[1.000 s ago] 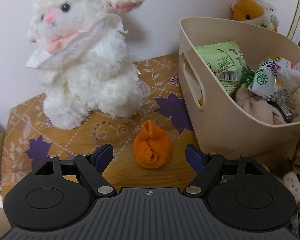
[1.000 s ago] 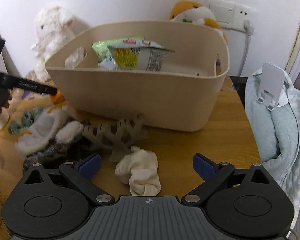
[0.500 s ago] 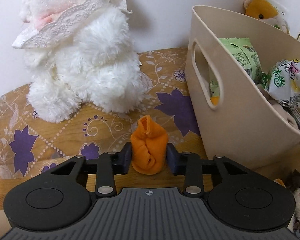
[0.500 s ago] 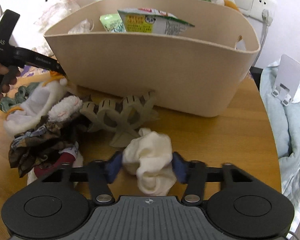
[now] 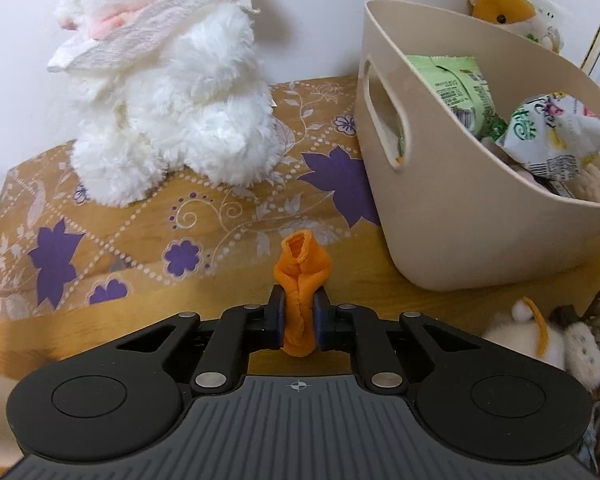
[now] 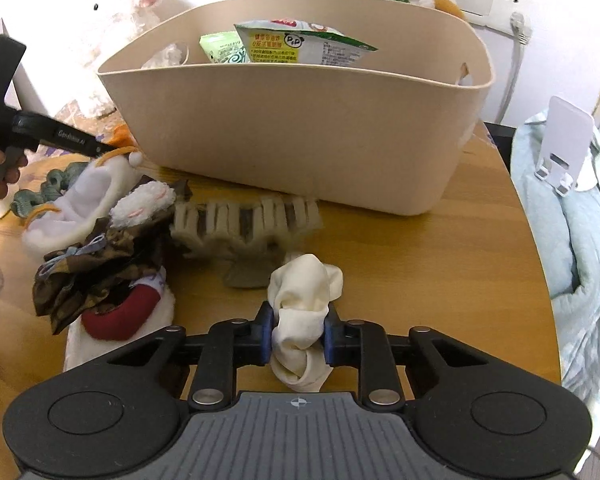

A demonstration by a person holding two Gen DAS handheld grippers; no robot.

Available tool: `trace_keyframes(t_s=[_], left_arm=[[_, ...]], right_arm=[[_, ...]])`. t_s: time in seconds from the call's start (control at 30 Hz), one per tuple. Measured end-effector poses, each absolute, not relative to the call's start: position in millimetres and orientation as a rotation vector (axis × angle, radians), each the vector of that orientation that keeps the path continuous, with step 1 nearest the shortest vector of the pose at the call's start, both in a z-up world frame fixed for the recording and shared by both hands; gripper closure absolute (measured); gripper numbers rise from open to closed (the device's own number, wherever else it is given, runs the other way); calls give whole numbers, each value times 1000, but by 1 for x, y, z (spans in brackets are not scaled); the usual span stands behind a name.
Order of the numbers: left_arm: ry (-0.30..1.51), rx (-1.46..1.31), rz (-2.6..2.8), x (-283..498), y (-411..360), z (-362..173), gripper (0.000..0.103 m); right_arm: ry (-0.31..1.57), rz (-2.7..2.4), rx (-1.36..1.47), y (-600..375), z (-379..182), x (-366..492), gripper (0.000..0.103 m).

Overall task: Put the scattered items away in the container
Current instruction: 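Grasp the orange sock with left tool while right tool grasps white sock, then carry both socks over the basket and open both tools to drop them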

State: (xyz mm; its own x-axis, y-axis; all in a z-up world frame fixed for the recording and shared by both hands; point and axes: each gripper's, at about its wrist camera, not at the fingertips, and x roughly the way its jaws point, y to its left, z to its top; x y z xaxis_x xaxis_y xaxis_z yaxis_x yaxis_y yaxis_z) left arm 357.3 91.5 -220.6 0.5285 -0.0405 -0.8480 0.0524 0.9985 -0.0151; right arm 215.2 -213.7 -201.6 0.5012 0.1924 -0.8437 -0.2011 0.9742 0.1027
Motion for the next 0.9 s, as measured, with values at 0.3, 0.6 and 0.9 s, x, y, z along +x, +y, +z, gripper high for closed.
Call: trace_keyframes(t_s=[0.3, 0.6, 0.9], left_arm=[[945, -18, -61, 325, 100, -180, 90], [854, -13, -105, 305, 90, -132, 90], [768, 2, -193, 304, 59, -89, 90]], right_arm=[[962, 219, 12, -220, -175, 186, 82], [913, 227, 34, -232, -144, 176, 82], [820, 266, -29, -241, -108, 186, 82]])
